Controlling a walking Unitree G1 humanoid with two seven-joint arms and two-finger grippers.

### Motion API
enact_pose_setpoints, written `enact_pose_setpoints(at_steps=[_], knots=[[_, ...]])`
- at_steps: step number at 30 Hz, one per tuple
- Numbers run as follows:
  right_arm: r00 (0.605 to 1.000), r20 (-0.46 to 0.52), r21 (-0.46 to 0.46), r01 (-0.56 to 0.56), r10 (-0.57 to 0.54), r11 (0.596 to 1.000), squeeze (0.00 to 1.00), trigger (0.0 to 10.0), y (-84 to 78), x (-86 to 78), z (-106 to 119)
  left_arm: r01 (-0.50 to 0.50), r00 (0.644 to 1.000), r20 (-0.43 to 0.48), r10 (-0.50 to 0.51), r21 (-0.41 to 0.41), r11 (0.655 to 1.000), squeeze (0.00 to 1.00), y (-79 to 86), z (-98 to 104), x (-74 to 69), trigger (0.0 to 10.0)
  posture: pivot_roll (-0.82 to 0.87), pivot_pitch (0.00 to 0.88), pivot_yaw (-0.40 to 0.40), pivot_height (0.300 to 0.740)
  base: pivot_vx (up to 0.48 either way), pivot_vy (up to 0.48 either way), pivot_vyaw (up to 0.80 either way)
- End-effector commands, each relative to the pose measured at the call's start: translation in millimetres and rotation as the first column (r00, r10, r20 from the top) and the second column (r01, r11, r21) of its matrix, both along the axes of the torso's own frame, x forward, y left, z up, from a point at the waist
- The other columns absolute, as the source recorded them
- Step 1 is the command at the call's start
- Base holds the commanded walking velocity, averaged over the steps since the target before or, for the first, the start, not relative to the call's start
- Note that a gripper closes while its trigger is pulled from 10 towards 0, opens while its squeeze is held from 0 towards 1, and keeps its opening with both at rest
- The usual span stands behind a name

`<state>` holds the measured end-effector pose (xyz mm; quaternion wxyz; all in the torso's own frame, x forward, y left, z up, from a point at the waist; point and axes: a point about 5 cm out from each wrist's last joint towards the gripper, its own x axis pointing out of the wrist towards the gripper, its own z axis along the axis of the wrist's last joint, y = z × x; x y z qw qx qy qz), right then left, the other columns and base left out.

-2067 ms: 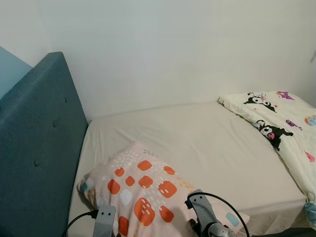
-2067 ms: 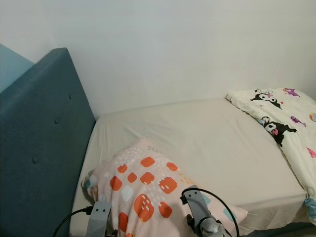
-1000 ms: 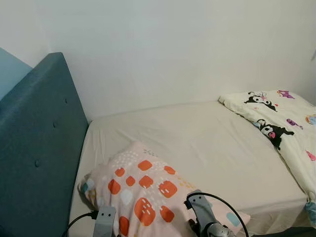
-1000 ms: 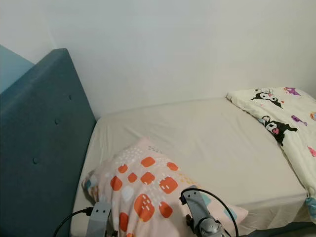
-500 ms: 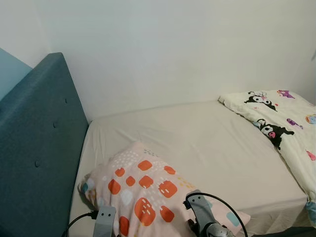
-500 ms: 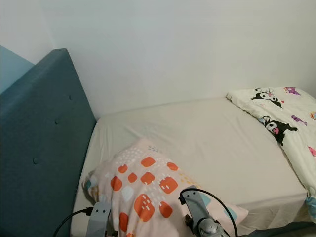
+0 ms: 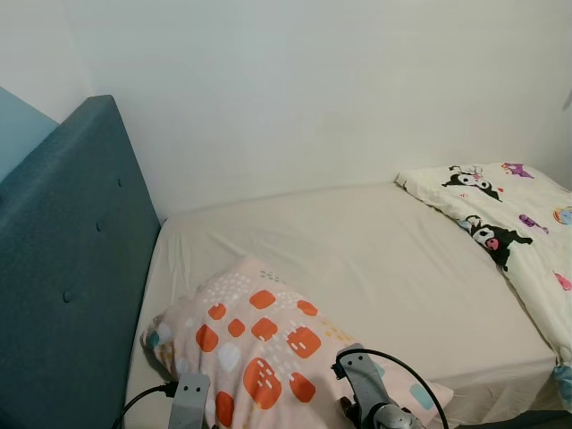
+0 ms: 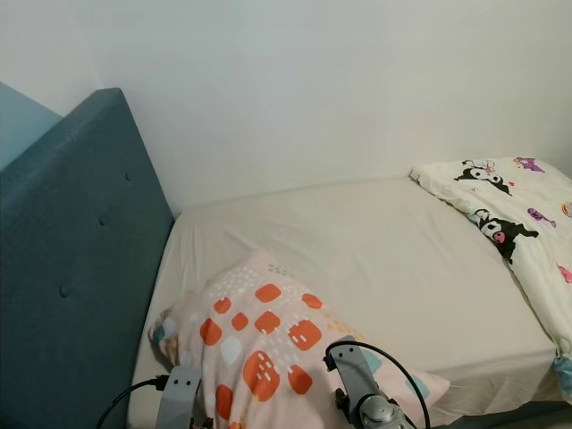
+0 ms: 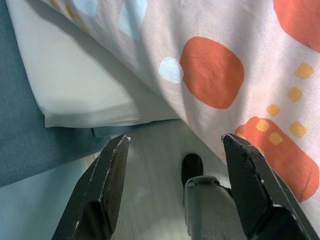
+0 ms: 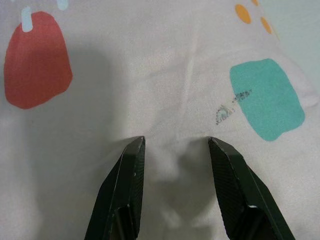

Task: Clean up the room

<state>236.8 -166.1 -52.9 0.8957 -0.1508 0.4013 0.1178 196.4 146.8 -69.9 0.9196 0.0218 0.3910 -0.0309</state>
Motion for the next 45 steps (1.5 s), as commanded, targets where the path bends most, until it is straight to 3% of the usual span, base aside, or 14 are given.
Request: enact_pose_setpoints(at_steps=[1, 45], knots=[[1.0, -0.013, -0.001, -0.013, 0.013, 1.0, 0.0, 10.0, 4.2, -2.5, -2.4, 0.007, 1.0, -0.011, -0.007, 0.015, 1.0, 0.0, 4.7, -1.3, -2.7, 10.0, -0.09, 0.0, 0.015, 0.74, 0.0, 0.0, 0.0], [1.0, -0.006, 0.015, -0.018, 0.018, 1.0, 0.0, 10.0, 6.4, -3.2, -2.8, 0.009, 1.0, -0.01, -0.009, 0.011, 1.0, 0.0, 1.1, -1.9, -3.5, 10.0, -0.1, 0.0, 0.012, 0.74, 0.0, 0.0, 0.0]])
